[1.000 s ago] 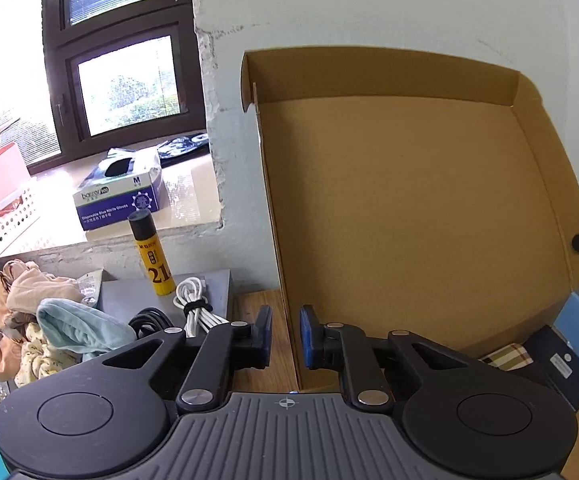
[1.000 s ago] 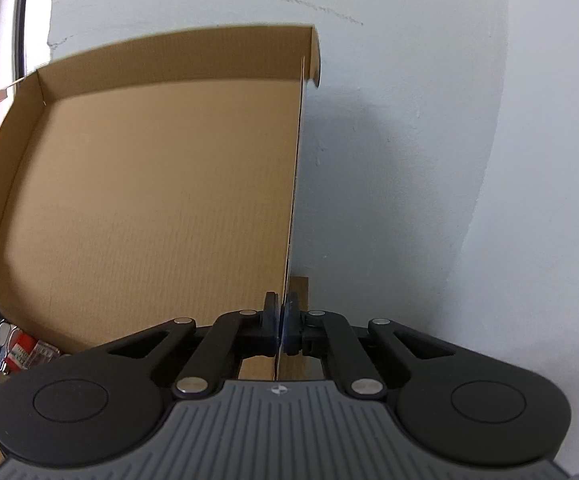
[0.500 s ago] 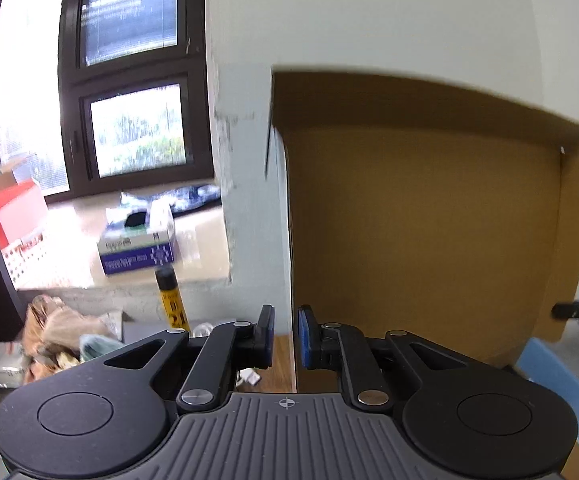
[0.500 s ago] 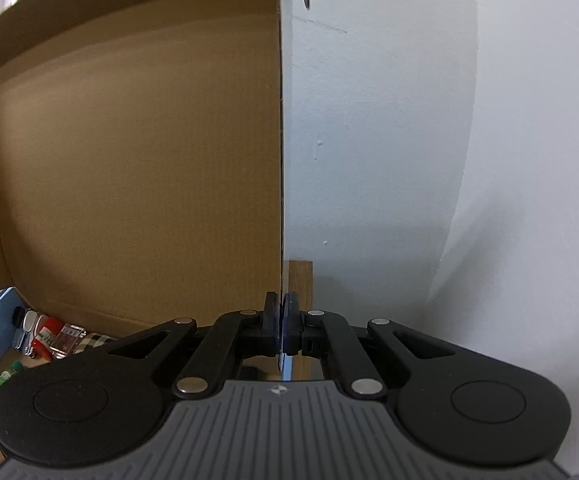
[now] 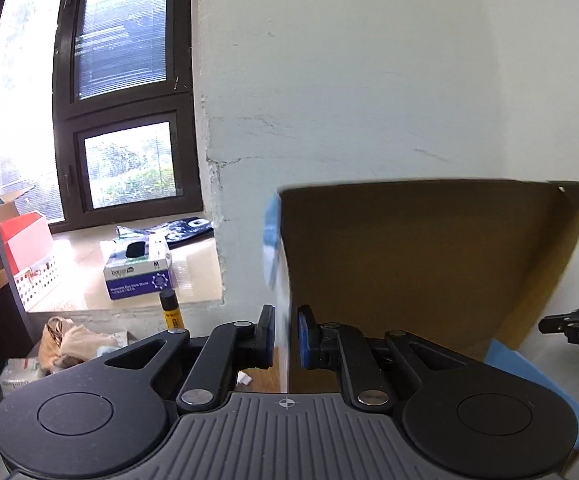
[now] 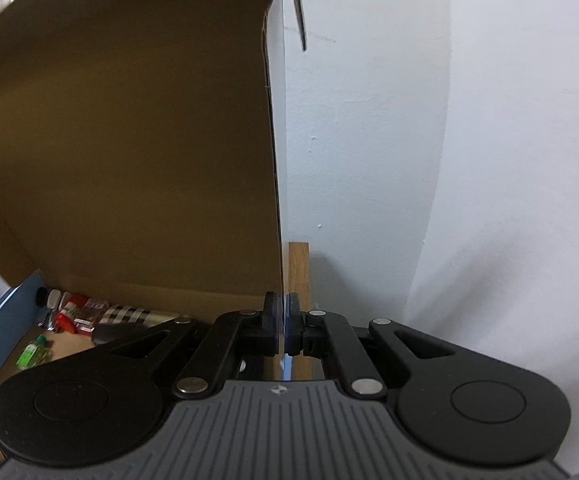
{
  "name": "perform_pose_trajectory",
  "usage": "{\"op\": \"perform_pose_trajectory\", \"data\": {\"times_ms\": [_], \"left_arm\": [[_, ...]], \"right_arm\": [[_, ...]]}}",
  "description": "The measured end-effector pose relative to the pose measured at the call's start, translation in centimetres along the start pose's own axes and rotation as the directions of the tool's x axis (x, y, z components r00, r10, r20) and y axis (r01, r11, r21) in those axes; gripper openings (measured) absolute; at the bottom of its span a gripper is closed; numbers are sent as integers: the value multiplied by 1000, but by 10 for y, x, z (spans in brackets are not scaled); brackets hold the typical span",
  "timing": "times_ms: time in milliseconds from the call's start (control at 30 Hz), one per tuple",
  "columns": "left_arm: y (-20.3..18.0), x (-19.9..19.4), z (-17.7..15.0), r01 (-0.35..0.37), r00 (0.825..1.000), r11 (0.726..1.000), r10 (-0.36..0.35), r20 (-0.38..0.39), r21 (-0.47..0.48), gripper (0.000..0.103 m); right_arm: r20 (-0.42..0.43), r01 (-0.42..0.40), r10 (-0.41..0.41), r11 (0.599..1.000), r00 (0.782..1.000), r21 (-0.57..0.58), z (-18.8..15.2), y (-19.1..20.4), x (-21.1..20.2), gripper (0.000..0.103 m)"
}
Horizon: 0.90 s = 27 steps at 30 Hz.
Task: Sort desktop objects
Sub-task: 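Swing the blue lid down over the box with the right gripper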
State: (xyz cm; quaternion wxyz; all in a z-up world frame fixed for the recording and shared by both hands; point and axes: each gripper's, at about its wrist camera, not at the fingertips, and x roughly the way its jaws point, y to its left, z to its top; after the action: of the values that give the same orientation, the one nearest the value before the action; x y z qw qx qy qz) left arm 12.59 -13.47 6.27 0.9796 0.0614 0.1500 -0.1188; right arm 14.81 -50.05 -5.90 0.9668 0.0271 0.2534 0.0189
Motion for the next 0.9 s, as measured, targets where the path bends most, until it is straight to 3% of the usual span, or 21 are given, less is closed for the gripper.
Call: {"op": "perform_pose_trajectory", "data": {"times_ms": [233,400,900], "left_arm": [[-1,-13,-10,17,1000,1000,-17,-21,-2,14],[-1,-20,-13,24,999,1000,-24,-36,2,14],[-13,-42,-41,57,995,998,-53,-85,36,15]], "right_arm": [[7,7,-7,1000,1000,0,-15,6,-39,6],[47,13,-13,1000,999,-9,-6,7,-64,27],[29,-21,22,1000,999,-20,-11,33,-118,34]]}}
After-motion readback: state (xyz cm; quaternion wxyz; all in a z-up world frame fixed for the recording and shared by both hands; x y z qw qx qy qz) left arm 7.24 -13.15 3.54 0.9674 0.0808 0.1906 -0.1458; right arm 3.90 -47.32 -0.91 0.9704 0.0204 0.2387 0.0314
